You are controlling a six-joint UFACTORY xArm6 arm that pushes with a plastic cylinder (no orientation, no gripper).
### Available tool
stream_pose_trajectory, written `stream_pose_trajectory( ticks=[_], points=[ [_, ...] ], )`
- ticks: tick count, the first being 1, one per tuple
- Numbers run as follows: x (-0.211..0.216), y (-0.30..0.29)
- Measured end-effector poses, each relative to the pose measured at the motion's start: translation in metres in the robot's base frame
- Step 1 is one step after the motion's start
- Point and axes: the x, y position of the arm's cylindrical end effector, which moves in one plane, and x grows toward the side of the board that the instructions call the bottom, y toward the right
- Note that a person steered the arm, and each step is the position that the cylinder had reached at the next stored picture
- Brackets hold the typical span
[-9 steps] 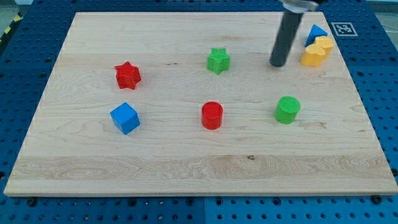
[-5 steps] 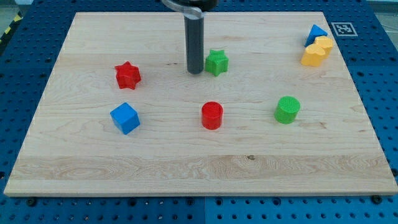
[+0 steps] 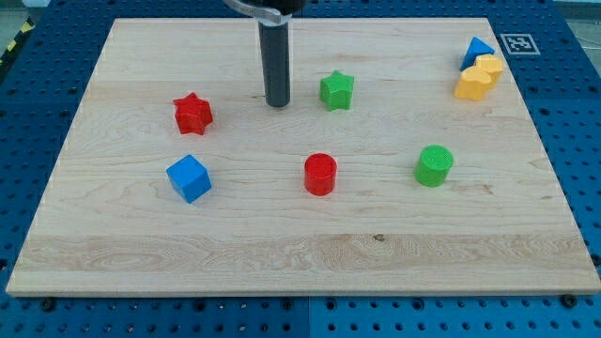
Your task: Move the green star to the bottom of the yellow heart
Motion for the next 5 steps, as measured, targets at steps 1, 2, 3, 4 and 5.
stream_pose_trajectory(
  ticks=[1, 2, 3, 4, 5],
  points=[
    [-0.006, 0.021],
    [-0.004, 0.079],
    [0.013, 0.146],
    [0.034, 0.179],
    [0.038, 0.190]
  ],
)
